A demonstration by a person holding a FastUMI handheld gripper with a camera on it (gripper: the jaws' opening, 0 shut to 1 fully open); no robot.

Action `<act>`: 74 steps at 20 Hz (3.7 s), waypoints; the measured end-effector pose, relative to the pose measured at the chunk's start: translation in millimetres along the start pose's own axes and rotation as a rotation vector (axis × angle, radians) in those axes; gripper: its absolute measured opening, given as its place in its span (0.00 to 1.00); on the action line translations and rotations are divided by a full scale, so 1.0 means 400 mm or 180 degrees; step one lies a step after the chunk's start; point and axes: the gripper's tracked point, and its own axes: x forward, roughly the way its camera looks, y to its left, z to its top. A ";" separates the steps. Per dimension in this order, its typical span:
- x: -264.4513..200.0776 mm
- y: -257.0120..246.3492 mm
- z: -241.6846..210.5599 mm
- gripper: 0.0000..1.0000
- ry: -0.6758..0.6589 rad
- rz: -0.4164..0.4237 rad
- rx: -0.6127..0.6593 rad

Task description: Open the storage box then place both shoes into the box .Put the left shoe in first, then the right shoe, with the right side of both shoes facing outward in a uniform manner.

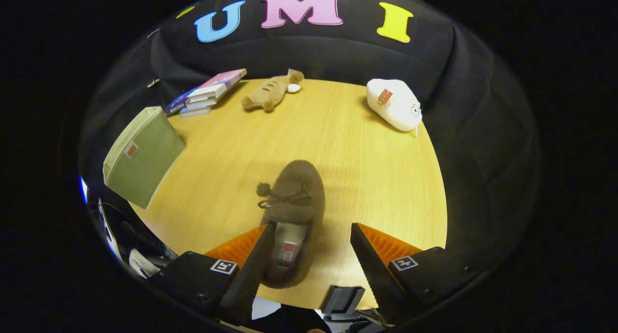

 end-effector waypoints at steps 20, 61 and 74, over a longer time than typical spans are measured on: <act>0.131 0.036 -0.021 0.07 0.0272 -0.0210 0.1075; 0.076 1.160 0.370 0.09 0.0209 0.0027 0.1021; -0.097 1.105 0.442 1.00 -0.0411 0.0275 0.0825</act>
